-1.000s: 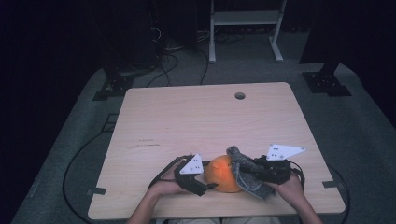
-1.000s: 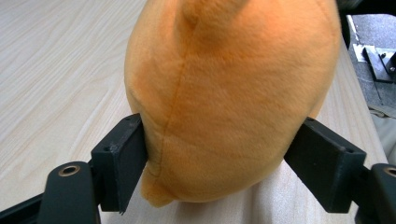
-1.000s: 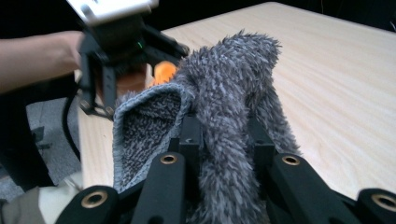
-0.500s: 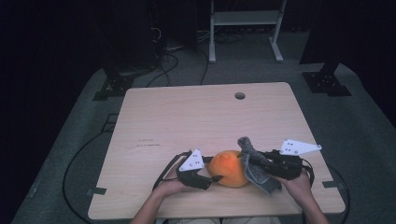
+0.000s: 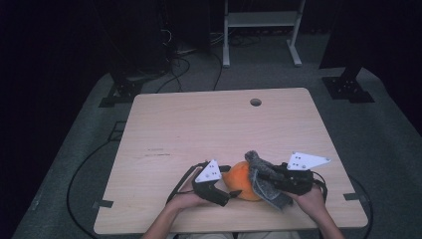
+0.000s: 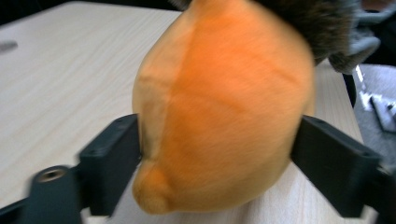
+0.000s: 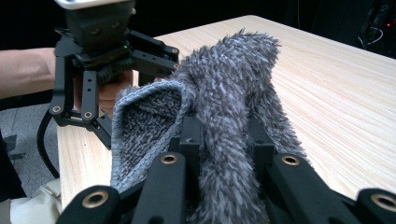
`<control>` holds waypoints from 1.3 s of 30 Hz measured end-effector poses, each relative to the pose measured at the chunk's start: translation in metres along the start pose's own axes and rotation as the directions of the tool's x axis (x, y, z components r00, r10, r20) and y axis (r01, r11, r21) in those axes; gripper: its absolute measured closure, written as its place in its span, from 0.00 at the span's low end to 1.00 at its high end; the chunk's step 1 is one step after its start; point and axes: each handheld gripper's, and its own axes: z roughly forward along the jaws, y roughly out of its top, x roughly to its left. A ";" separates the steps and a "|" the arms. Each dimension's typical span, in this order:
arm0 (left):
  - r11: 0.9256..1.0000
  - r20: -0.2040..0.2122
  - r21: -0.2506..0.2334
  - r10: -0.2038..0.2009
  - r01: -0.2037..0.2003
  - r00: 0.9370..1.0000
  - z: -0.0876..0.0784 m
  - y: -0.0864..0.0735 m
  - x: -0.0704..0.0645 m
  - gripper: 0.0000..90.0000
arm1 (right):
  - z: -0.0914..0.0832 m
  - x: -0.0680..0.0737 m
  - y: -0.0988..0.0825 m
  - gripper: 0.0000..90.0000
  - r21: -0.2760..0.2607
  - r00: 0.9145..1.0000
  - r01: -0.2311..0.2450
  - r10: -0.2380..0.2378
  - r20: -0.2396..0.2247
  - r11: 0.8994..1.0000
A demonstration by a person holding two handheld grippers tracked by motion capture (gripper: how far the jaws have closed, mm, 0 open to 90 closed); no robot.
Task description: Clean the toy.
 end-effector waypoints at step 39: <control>0.999 -0.009 -0.039 -0.008 0.007 1.000 -0.008 0.014 0.001 0.12 | 0.000 -0.007 -0.002 0.81 -0.042 0.999 -0.037 0.038 0.008 0.998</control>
